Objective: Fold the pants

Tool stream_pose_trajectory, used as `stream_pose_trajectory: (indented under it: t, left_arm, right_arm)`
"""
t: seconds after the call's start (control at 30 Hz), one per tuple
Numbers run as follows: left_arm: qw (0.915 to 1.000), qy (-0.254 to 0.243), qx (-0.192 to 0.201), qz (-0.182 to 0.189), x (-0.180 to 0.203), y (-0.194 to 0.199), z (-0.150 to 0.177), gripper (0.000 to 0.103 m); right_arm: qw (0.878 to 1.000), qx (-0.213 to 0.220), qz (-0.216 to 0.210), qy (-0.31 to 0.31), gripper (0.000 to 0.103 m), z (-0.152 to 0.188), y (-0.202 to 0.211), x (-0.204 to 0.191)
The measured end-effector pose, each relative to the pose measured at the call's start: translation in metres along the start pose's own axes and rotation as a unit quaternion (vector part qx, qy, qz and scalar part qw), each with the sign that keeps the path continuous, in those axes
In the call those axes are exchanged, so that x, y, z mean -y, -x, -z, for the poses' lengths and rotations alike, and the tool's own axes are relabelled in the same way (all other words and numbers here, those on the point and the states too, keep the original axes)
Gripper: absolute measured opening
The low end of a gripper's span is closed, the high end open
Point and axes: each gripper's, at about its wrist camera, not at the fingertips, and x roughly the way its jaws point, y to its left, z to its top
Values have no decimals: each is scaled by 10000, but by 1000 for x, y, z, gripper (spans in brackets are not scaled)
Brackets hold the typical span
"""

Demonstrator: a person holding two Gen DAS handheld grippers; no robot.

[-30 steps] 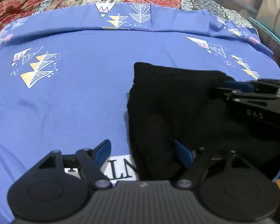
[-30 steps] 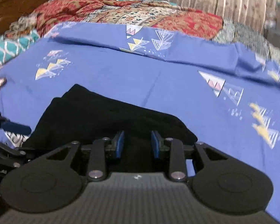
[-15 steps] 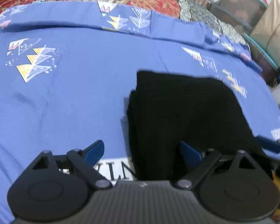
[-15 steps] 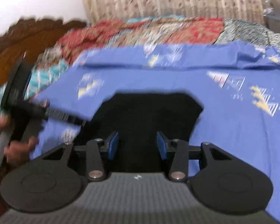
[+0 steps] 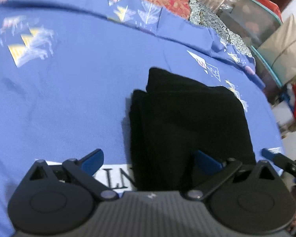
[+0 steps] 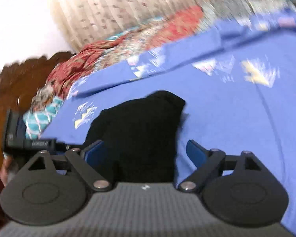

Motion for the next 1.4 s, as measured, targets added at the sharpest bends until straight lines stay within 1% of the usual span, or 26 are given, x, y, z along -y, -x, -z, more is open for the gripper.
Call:
stream_pose_trajectory:
  t: [0.1, 0.17, 0.2, 0.23, 0.27, 0.3, 0.33, 0.37, 0.43, 0.47, 0.5, 0.57, 0.63, 0.7, 0.77, 0.83, 0.9, 1.0, 1.07, 1.1, 1.17, 1.23, 1.3, 1.33, 1.37, 1.4]
  left_arm:
    - [9985, 399, -278, 265, -8, -21, -1, 103]
    - [9972, 537, -250, 456, -10, -28, 1, 103]
    - [9969, 554, -194, 532, -9, -30, 3, 102]
    - [9968, 531, -179, 570, -6, -32, 4, 91]
    - [9968, 487, -176, 611, -3, -33, 4, 75]
    - [9974, 445, -160, 549, 1, -32, 2, 71]
    - [9975, 421, -155, 539, 3, -29, -2, 60]
    - [9974, 433, -148, 561, 3, -24, -8, 54]
    - [9963, 477, -59, 709, 3, -12, -25, 51]
    - [9964, 418, 96, 736, 3, -3, -37, 51]
    - [9968, 286, 363, 657, 5, 7, -52, 51]
    - [9956, 32, 784, 516, 8, 20, -79, 52]
    - [9934, -88, 1101, 323, 7, 27, -113, 53]
    - [9915, -192, 1282, 104, 5, 20, -141, 54]
    - [9907, -265, 1321, -170, 2, 4, -165, 54]
    - [9912, -249, 1227, -426, -1, -25, -188, 54]
    - [9923, -133, 1100, -551, -13, -48, -201, 54]
    - [9935, 95, 870, -722, -32, -77, -209, 54]
    - [9922, 83, 761, -988, -39, -95, -205, 55]
    - [9911, 12, 783, -1077, -39, -98, -201, 58]
    - [9895, -96, 832, -1179, -37, -100, -193, 73]
    - [9862, -205, 927, -1353, -30, -93, -187, 77]
    - [9826, -296, 1108, -1459, -19, -78, -180, 82]
    - [9805, -367, 1177, -1527, -14, -72, -175, 86]
    - [9779, -492, 1184, -1652, -7, -69, -168, 88]
    - [9743, -691, 1067, -1859, 1, -70, -163, 88]
  right_arm:
    - [9982, -254, -212, -506, 92, -2, -24, 20]
    - [9946, -505, -410, -810, 93, -1, -45, 28]
    - [9921, -646, -473, -968, 95, 2, -55, 30]
    - [9872, -778, -585, -1266, 99, 6, -68, 34]
    - [9818, -842, -740, -1533, 96, 9, -72, 36]
    - [9755, -926, -952, -1757, 86, 8, -78, 37]
    - [9661, -1089, -1289, -1954, 77, 5, -87, 32]
    - [9664, -1104, -1263, -1946, 74, -1, -86, 25]
    - [9730, -1079, -1393, -1490, 68, -20, -89, -1]
    - [9741, -1041, -1503, -1330, 66, -31, -91, -11]
    - [9767, -923, -1587, -1115, 66, -45, -93, -22]
    - [9831, -562, -1629, -615, 65, -75, -100, -44]
    - [9866, -225, -1605, -178, 65, -101, -114, -59]
    - [9870, -19, -1609, 29, 65, -125, -138, -65]
    - [9880, 53, -1540, 41, 65, -143, -171, -65]
    - [9904, 9, -1382, 2, 64, -153, -205, -60]
    - [9924, -81, -1228, -61, 64, -158, -234, -54]
    - [9939, -275, -1039, -236, 64, -154, -254, -31]
    - [9947, -447, -864, -334, 64, -145, -262, -18]
    - [9952, -463, -760, -395, 65, -140, -265, -14]
    - [9948, -410, -662, -660, 74, -133, -262, -4]
    - [9941, -392, -545, -848, 75, -131, -252, 1]
    - [9972, -224, -272, -664, 75, -133, -238, -5]
    - [9987, -60, -45, -497, 75, -132, -226, -10]
    - [9993, 45, 119, -365, 75, -130, -218, -13]
    - [9995, 26, 237, -222, 75, -125, -211, -18]
